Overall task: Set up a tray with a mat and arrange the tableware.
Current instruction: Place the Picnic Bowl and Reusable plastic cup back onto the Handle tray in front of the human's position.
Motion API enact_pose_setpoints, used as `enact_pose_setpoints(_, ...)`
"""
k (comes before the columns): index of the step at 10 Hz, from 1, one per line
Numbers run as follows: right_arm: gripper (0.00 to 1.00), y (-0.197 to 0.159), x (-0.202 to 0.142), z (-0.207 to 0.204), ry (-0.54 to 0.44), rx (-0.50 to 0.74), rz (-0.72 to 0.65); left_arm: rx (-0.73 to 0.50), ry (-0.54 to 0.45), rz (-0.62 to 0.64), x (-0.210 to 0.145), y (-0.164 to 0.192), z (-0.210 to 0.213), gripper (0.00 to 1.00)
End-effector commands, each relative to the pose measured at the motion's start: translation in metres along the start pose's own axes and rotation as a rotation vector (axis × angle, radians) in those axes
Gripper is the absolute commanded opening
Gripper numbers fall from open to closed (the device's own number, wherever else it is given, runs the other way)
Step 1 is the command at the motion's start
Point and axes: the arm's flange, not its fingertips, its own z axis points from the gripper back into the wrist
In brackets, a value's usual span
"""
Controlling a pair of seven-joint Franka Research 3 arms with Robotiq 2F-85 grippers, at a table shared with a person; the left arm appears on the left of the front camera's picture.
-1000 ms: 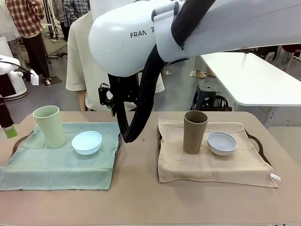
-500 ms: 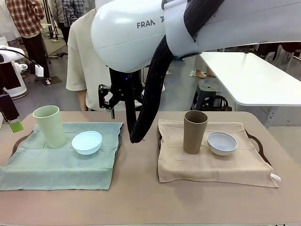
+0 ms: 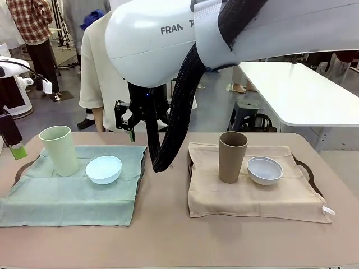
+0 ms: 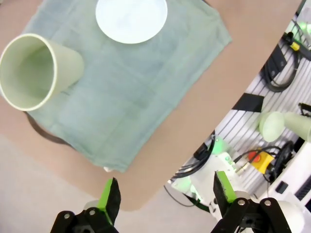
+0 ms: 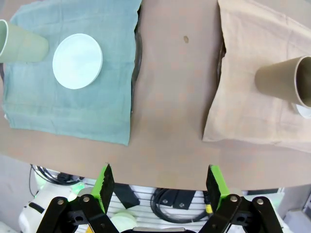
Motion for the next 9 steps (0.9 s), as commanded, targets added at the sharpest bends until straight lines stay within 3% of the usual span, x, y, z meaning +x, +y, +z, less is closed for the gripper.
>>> enact_pose_setpoints(1, 0.97, 0.000, 0.000, 0.001, -0.009, -0.011, -0.017, 0.016, 0.004, 0.002, -0.002, -0.001, -0.001, 1.00)
enact_pose_setpoints(5, 0.97, 0.000, 0.000, 0.000, 0.000, 0.000, -0.001, 0.000, 0.000, 0.000, 0.000, 0.000, 0.000, 1.00)
enact_pose_setpoints(7, 0.97, -0.071, 0.002, 0.009, -0.034, 0.058, -0.109, 0.041, -0.130, 0.377, -0.010, -0.003, 0.009, 1.00)
enact_pose_setpoints(9, 0.97, -0.137, -0.009, 0.020, -0.031, 0.139, -0.160, 0.027, -0.191, 0.537, -0.021, 0.016, 0.019, 1.00)
